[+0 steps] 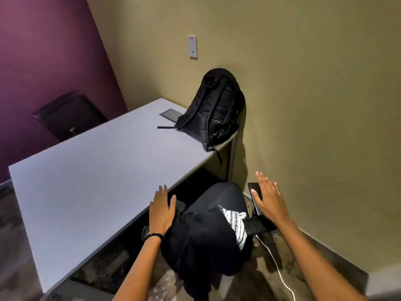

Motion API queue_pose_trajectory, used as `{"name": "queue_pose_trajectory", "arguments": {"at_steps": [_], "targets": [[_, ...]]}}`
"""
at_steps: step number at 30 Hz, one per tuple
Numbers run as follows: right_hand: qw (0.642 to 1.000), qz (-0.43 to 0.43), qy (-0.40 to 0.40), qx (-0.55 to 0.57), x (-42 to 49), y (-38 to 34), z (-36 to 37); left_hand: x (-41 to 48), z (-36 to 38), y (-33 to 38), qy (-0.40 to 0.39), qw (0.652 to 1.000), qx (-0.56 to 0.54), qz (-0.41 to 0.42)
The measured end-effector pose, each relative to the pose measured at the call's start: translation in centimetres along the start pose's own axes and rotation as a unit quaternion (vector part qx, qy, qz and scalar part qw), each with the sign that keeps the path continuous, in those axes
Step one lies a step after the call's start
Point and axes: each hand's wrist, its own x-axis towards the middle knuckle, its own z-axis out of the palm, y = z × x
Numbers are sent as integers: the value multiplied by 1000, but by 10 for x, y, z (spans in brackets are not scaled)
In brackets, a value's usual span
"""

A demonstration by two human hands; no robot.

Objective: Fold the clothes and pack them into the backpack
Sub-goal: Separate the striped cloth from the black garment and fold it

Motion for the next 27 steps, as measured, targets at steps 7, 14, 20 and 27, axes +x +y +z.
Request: {"name": "queue_pose_trajectory", "arguments": {"at_steps": [7,14,20,27], "targets": [[991,77,-103,46,-18,-13,15,-1,11,-14,-95,983,-27,-153],[966,127,-184,130,-21,-31,36,1,13,-13,-179,968,14,-174],[951,162,-213,157,-22,-53,42,1,13,1,-207,964,3,-167],[937,176,-223,205,-26,-86,53,-2,37,24,-229,958,-45,-166]]}}
